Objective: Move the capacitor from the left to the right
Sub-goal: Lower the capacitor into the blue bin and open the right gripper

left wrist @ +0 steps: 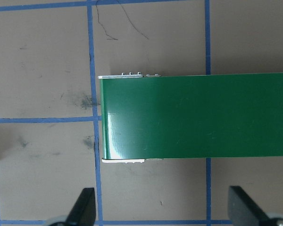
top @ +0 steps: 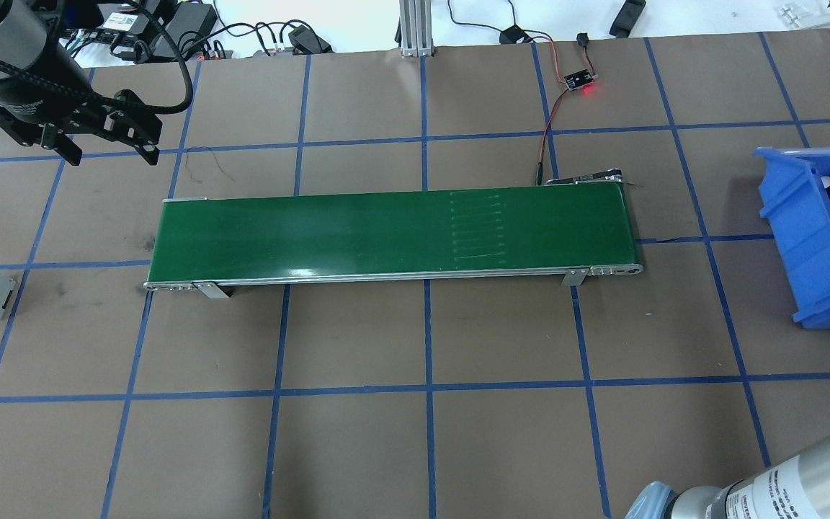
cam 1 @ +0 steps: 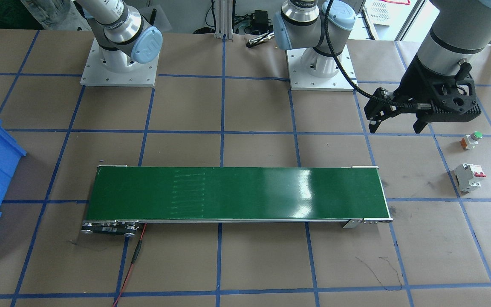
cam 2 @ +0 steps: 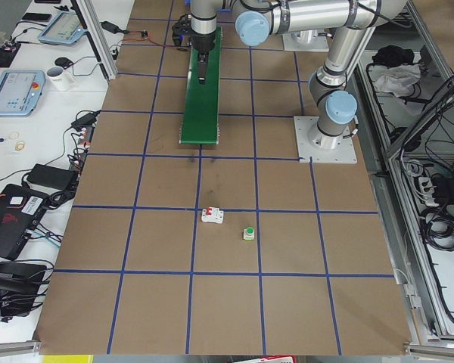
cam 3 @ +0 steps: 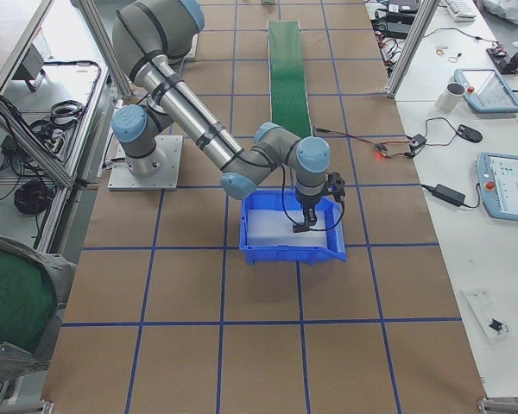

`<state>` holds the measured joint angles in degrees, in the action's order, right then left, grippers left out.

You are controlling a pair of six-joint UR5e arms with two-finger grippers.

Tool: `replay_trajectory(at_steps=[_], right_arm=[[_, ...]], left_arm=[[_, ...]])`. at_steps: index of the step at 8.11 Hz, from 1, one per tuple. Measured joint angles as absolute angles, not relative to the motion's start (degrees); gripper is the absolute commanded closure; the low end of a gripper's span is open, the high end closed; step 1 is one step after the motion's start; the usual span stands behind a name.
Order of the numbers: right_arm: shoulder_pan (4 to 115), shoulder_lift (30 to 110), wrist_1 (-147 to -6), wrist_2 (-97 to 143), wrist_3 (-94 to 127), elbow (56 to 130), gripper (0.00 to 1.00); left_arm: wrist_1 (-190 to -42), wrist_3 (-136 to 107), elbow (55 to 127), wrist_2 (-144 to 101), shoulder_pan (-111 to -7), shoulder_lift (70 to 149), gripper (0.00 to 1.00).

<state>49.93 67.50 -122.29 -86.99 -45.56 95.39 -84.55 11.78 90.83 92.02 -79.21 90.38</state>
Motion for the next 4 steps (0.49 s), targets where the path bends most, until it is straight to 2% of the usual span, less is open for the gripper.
replay_trajectory(at_steps=[4], right_arm=[[50.08, 75.23, -116.98, -87.57, -44.91, 92.48, 0.00]], left_arm=[[-84.55, 11.78, 90.79, 92.02, -79.19, 90.35, 0.00]])
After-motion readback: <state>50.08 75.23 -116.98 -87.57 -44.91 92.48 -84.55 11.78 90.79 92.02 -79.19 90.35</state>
